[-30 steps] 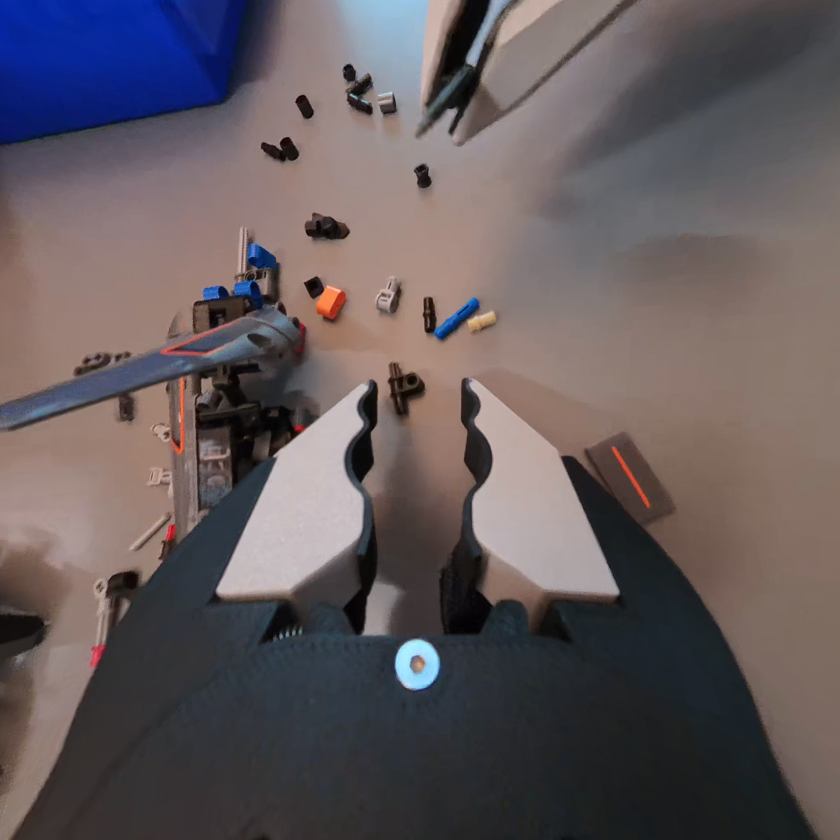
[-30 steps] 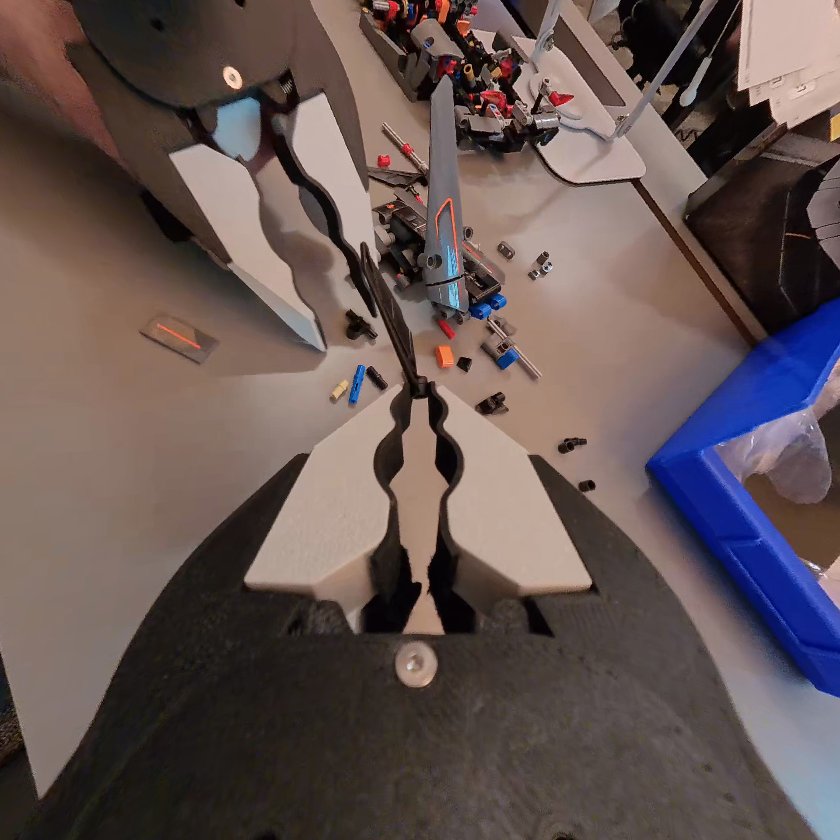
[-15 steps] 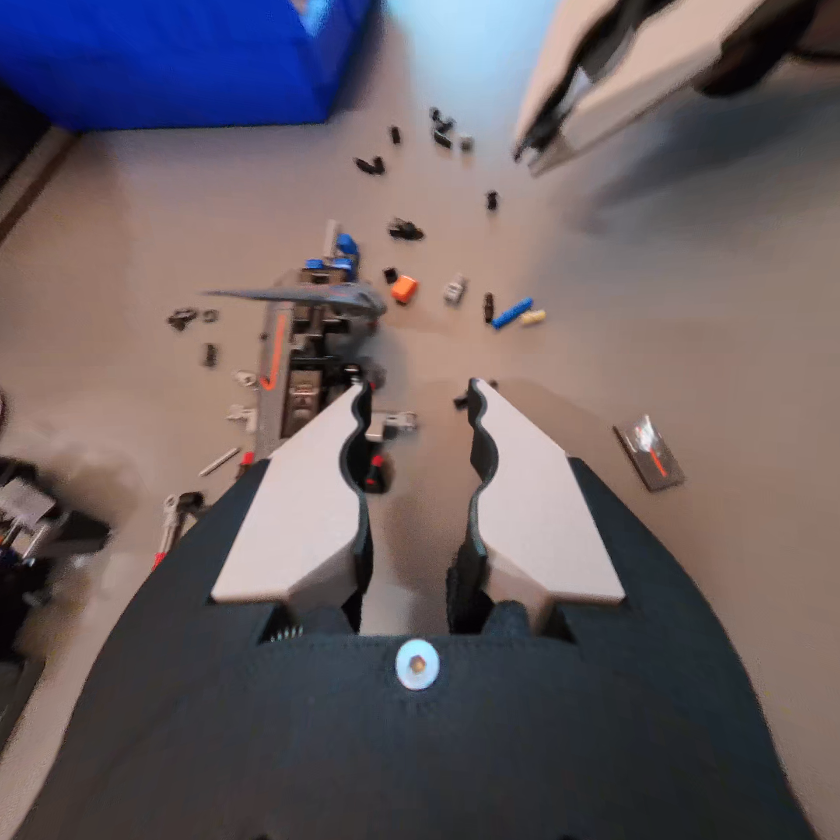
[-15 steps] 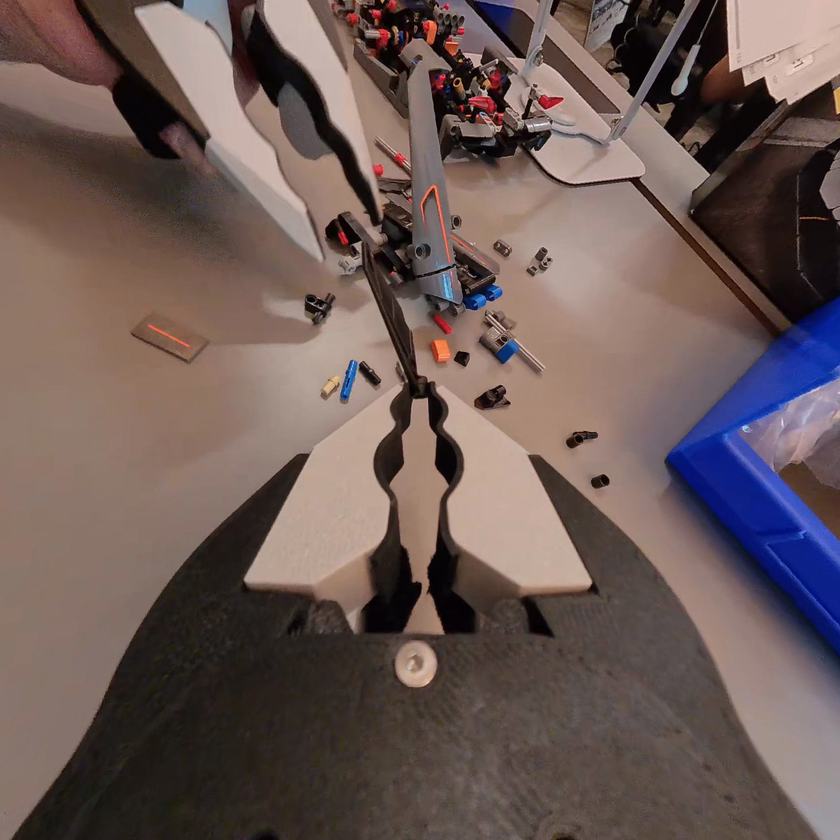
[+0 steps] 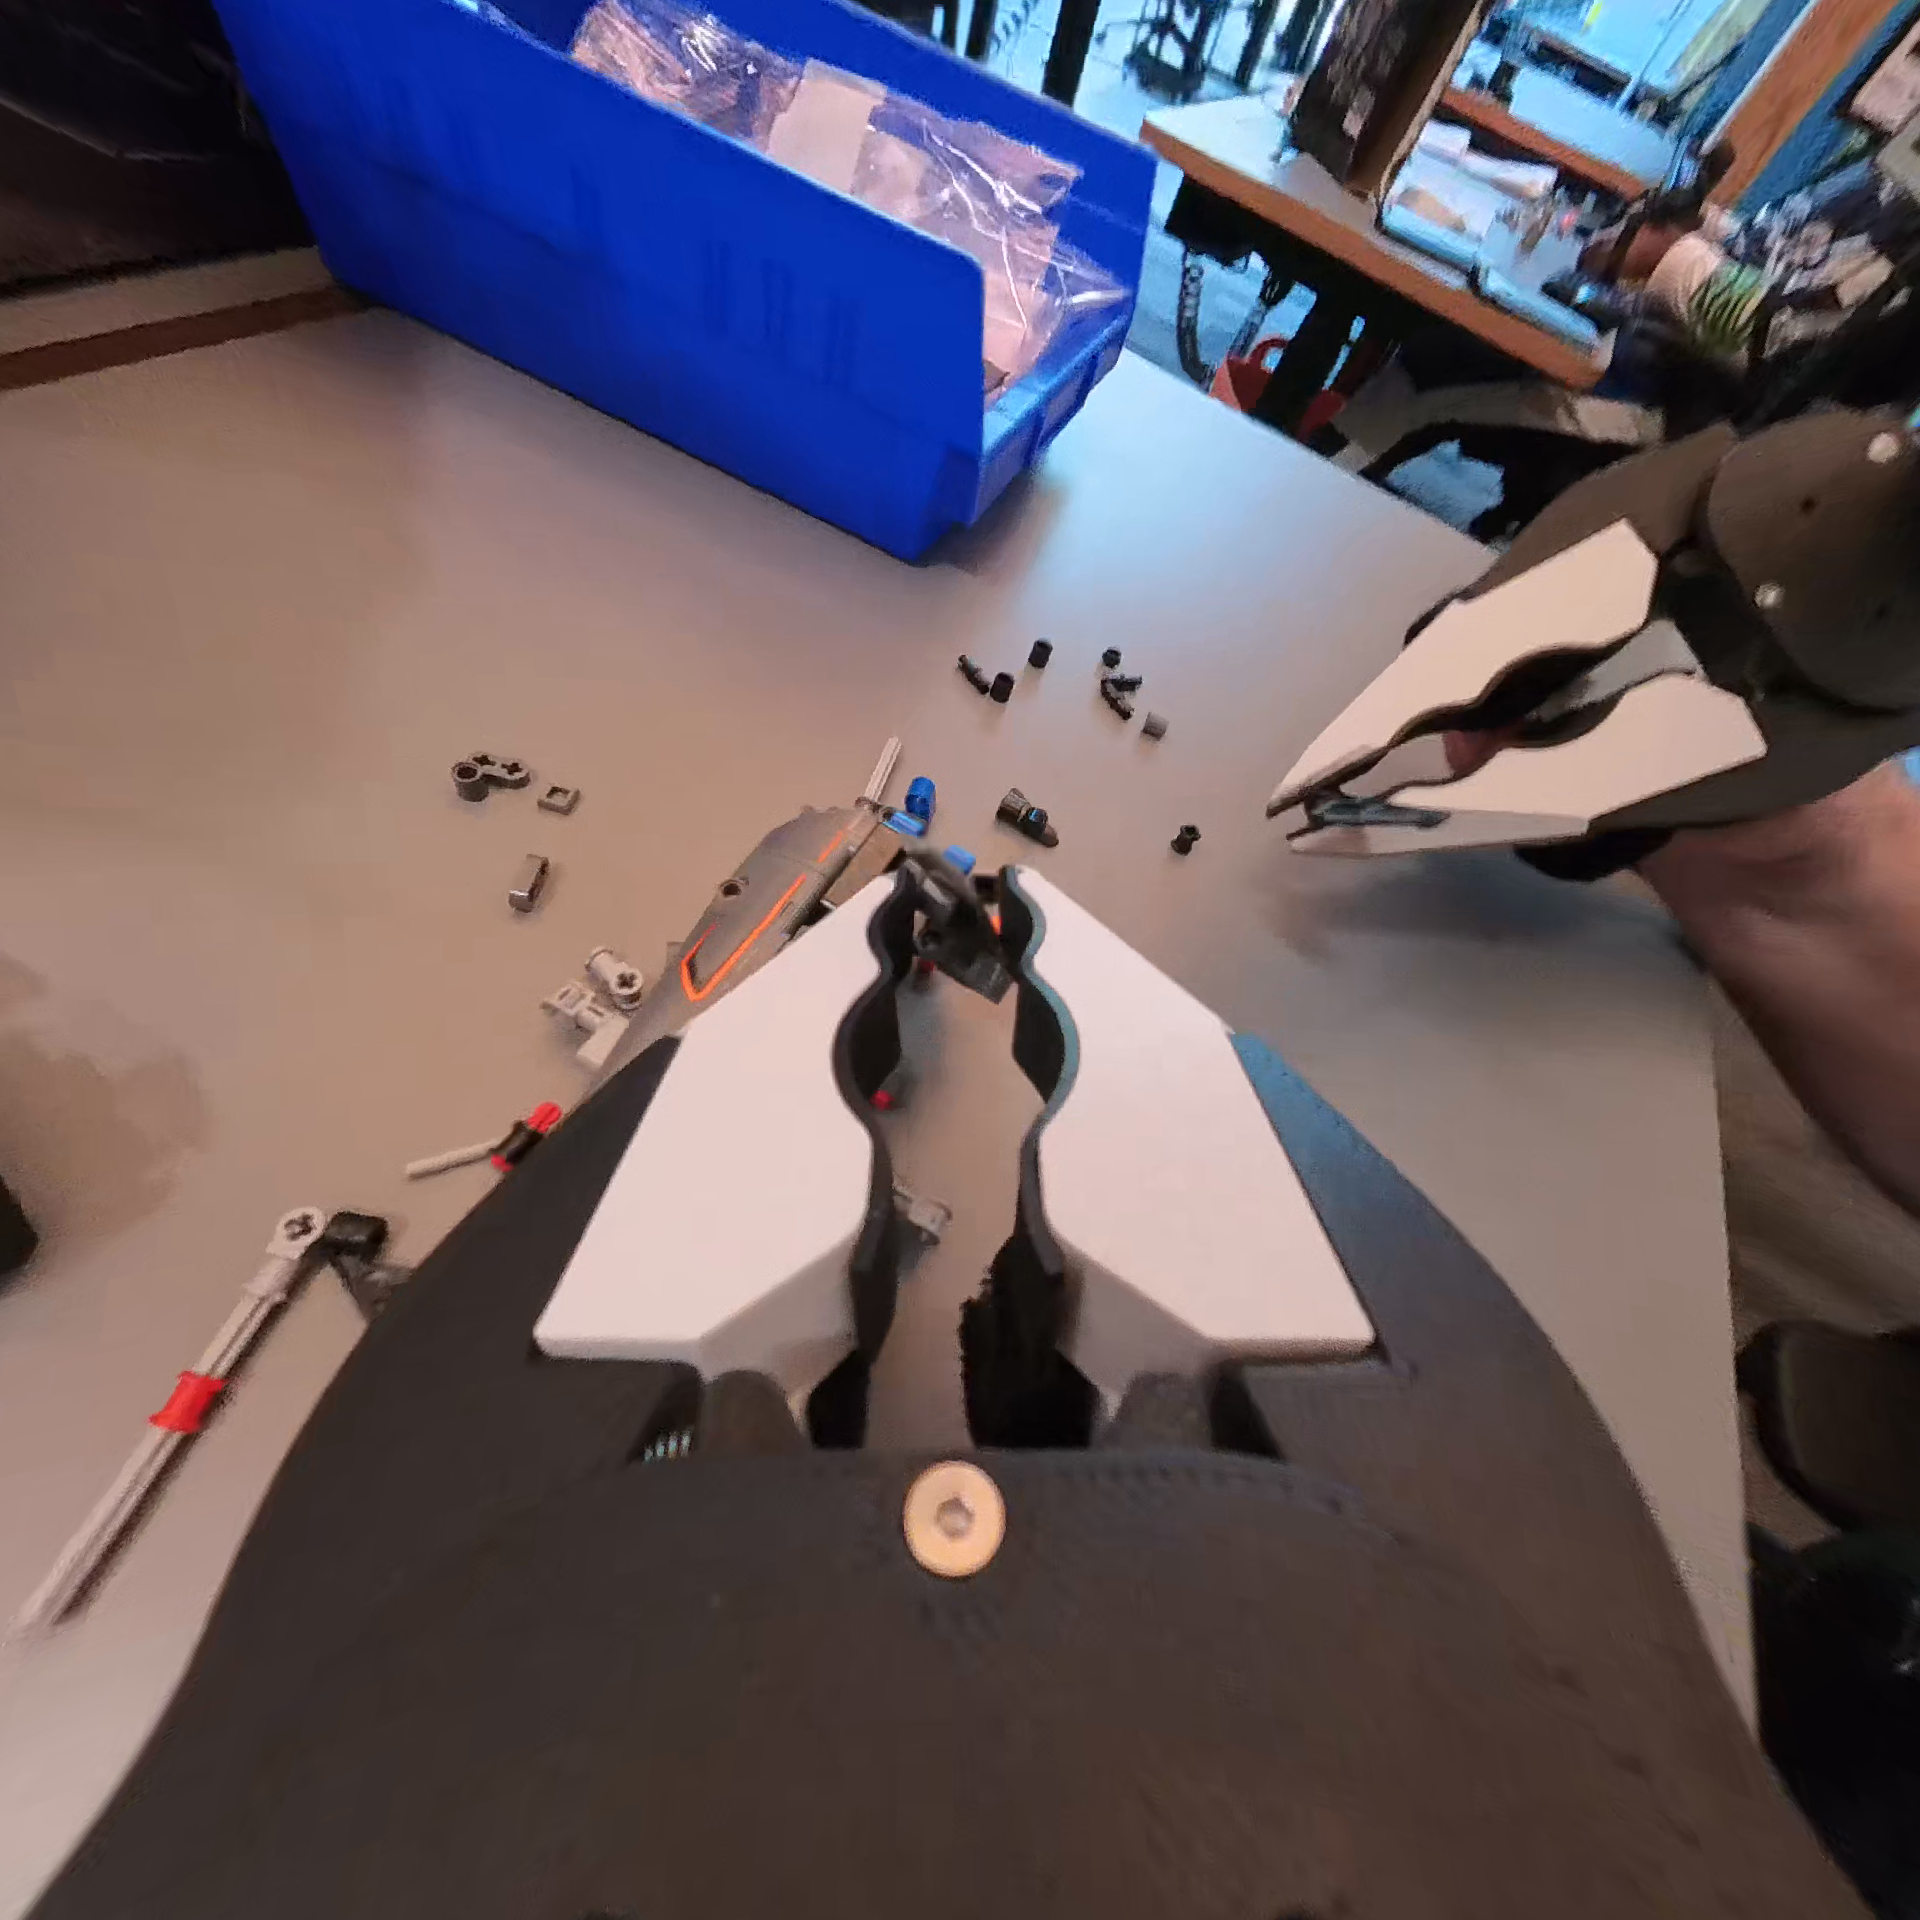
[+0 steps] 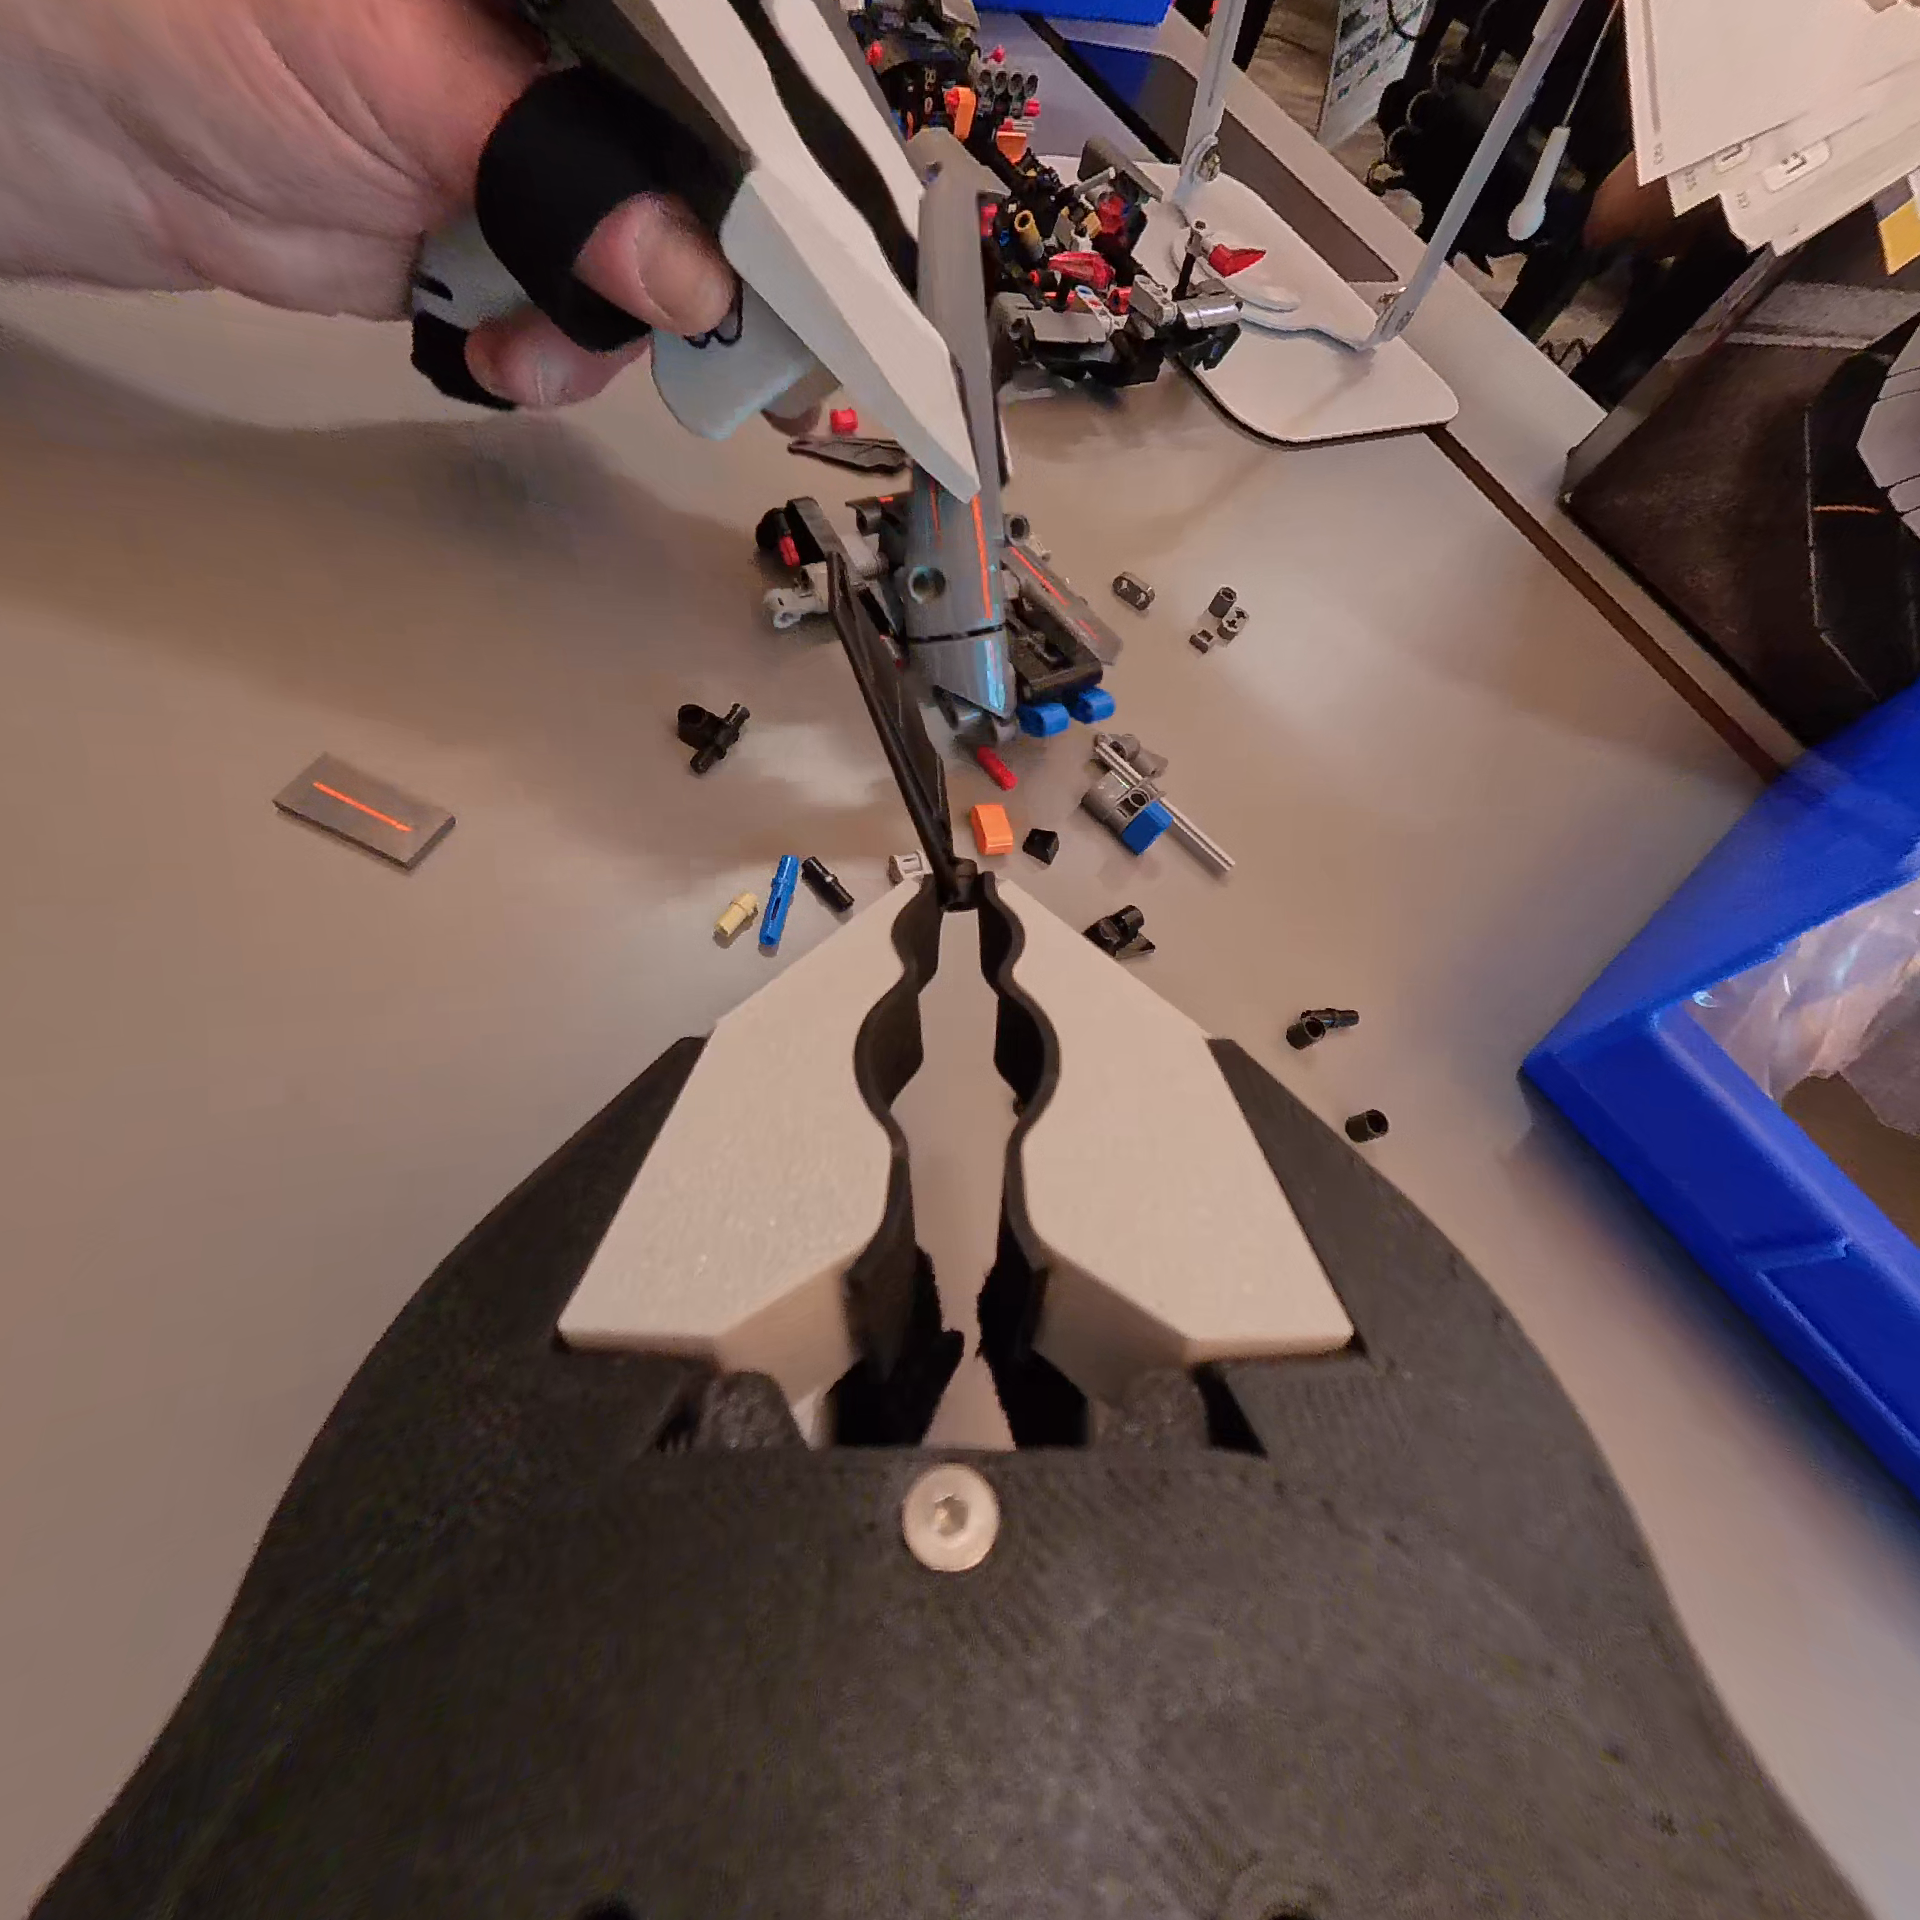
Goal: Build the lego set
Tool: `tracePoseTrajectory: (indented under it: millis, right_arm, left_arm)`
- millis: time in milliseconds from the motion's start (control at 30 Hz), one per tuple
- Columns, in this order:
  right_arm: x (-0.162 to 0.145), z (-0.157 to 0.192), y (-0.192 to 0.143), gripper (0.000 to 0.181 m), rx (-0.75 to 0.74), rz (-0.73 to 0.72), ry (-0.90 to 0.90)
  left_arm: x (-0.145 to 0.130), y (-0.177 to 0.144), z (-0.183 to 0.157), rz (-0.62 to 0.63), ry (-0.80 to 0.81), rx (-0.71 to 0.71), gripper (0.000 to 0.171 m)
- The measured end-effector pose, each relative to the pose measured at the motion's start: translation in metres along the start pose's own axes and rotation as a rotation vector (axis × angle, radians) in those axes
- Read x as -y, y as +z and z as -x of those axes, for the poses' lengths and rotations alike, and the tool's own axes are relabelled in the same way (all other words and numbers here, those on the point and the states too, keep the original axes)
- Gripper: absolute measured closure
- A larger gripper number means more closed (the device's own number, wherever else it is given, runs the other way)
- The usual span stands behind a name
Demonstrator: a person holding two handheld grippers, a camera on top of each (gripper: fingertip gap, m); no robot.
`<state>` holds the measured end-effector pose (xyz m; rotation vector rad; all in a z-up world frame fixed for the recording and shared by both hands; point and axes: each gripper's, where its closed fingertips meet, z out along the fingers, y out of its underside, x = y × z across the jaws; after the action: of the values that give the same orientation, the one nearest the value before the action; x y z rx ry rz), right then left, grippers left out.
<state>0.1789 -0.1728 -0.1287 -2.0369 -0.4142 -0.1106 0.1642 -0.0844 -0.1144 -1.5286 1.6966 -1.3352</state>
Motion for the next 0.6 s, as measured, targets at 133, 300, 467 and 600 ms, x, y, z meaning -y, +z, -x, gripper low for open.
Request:
tracePoseTrajectory:
  millis: [133, 300, 467, 600]
  right_arm:
    - [0.001, 0.000, -0.001, 0.177, 0.005, -0.012, 0.004]
    - [0.004, 0.004, 0.001, 0.177, 0.021, -0.016, 0.001]
    - [0.013, 0.012, 0.006, 0.177, 0.047, -0.010, -0.005]
    - [0.021, 0.024, 0.014, 0.177, 0.082, -0.003, -0.003]
  left_arm:
    - [-0.004, -0.022, -0.003, 0.068, 0.133, -0.010, 0.162]
    - [-0.023, -0.057, -0.008, 0.199, 0.321, -0.016, 0.165]
    - [-0.046, -0.090, -0.009, 0.297, 0.459, -0.009, 0.165]
    - [-0.059, -0.107, -0.020, 0.344, 0.510, -0.012, 0.165]
